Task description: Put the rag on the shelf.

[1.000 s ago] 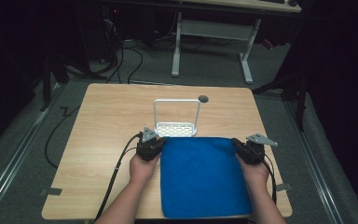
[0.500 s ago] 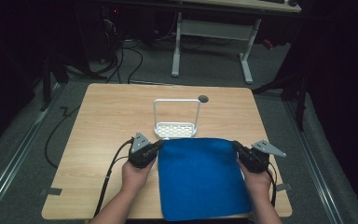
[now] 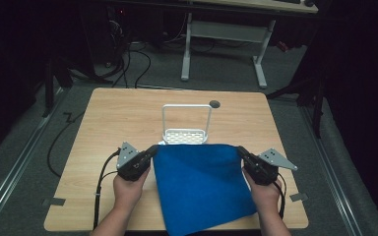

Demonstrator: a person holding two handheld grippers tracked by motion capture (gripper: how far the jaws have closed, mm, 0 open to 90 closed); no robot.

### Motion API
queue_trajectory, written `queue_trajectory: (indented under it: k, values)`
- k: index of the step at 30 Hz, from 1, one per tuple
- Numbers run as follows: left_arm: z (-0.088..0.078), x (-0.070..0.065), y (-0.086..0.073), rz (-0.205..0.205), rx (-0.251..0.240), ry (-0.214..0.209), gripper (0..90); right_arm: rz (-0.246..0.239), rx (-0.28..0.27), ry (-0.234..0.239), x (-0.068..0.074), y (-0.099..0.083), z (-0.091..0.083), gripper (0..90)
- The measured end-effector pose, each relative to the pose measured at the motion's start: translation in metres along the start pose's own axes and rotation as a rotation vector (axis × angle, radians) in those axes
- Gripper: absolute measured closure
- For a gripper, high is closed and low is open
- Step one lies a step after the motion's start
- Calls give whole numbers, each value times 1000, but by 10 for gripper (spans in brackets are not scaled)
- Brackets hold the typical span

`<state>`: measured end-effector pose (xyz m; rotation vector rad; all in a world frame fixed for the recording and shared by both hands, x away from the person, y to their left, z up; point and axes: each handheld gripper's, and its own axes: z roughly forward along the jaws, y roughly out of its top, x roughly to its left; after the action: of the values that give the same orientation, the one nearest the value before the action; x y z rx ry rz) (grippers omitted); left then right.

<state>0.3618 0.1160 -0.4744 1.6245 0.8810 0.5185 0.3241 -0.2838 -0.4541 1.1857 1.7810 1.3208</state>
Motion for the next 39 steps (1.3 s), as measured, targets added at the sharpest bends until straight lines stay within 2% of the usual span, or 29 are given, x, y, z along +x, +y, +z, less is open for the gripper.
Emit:
queue_trajectory:
  k: [10,15,19,24,39]
  values:
    - [-20,-2,24,42,-85,33,887,-2,-79,3,10,16,-5,888]
    - [-28,-3,37,47,-132,50,887,1,-142,15,14,32,-10,888]
    - [-33,-4,47,62,-160,67,887,-16,-189,18,19,49,-14,888]
    - [-36,-4,56,68,-182,74,887,-33,-218,16,22,59,-17,888]
    - [-45,-1,104,143,-280,108,887,-56,-307,5,25,96,-24,888]
